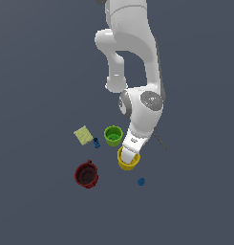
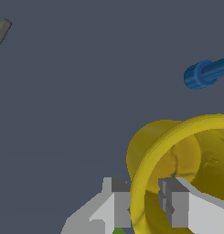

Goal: Pick up a designated object from a clutter of objects.

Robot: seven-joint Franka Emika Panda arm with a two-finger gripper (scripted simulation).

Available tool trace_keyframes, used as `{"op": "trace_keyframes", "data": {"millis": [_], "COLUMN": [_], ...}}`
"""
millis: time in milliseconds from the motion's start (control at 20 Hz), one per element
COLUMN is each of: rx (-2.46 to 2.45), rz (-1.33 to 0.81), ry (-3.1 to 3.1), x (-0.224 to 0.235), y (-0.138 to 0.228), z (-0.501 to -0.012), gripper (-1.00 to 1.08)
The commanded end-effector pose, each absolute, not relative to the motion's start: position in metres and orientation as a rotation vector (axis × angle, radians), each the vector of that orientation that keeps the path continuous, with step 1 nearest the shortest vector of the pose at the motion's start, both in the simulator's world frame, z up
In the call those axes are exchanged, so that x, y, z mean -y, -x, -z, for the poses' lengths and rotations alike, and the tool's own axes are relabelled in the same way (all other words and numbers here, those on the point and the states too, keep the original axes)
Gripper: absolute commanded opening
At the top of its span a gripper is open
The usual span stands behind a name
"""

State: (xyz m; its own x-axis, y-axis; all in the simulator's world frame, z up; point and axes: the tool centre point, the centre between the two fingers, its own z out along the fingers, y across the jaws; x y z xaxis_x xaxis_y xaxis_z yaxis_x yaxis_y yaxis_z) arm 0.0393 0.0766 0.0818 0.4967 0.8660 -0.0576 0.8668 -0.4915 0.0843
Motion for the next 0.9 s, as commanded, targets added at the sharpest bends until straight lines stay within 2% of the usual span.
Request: {"op": "trace_keyframes", "data": {"millis": [0,350,850], "rx": [-1.525,-1.525,-1.526], "rz": [0.006,0.007,0.006], "ry": [-2.627,-2.627,-2.629], "x": [-0.069,-0.038,0.031], "y": [-0.037,-0.021,0.013], "z": [-0.092,-0.13,-0.212], "gripper": [-1.0,-1.0,-1.0]}}
